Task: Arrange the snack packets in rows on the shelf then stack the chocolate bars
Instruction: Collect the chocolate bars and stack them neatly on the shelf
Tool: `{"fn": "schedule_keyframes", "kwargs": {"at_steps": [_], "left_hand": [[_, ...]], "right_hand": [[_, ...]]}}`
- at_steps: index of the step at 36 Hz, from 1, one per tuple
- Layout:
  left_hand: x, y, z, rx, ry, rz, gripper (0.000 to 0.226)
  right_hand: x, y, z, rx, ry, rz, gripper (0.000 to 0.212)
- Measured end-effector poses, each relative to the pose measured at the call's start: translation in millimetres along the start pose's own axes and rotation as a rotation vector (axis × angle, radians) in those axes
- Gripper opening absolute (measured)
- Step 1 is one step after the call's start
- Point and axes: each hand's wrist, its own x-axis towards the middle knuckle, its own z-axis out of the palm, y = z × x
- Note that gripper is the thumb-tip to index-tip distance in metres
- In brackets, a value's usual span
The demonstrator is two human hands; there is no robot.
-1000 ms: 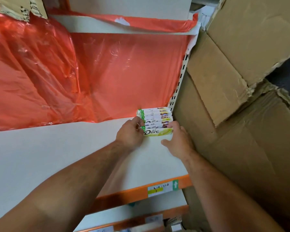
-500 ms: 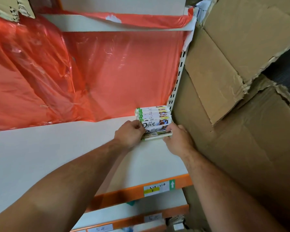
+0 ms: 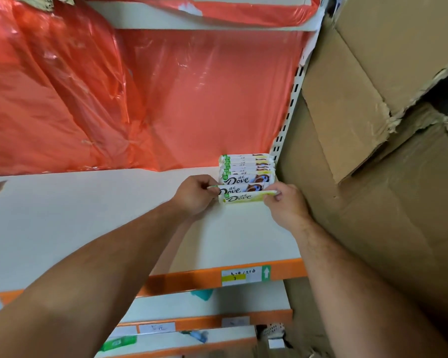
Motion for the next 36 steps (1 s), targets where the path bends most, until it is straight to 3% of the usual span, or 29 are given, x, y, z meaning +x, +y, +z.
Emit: {"fn": "schedule_keyframes", "kwargs": {"at_steps": [9, 17, 36], "left_hand": [[-24.9, -12.0, -43.6, -0.02, 0.05, -0.067, 0.023], [-51.6, -40.4, -103.4, -0.083, 0.08, -0.092, 0.022], [-150.6, -155.6, -288.0, -0.099, 0.189, -0.086, 0.018]], "right_hand": [[-15.0, -22.0, -11.3, 0.265, -0.23, 0.137, 0.015], [-39.5, -76.0, 15.6, 0.325, -0.423, 0.082, 0.02], [-135.1, -240.1, 139.6, 0.252, -0.544, -0.044, 0.01]]}}
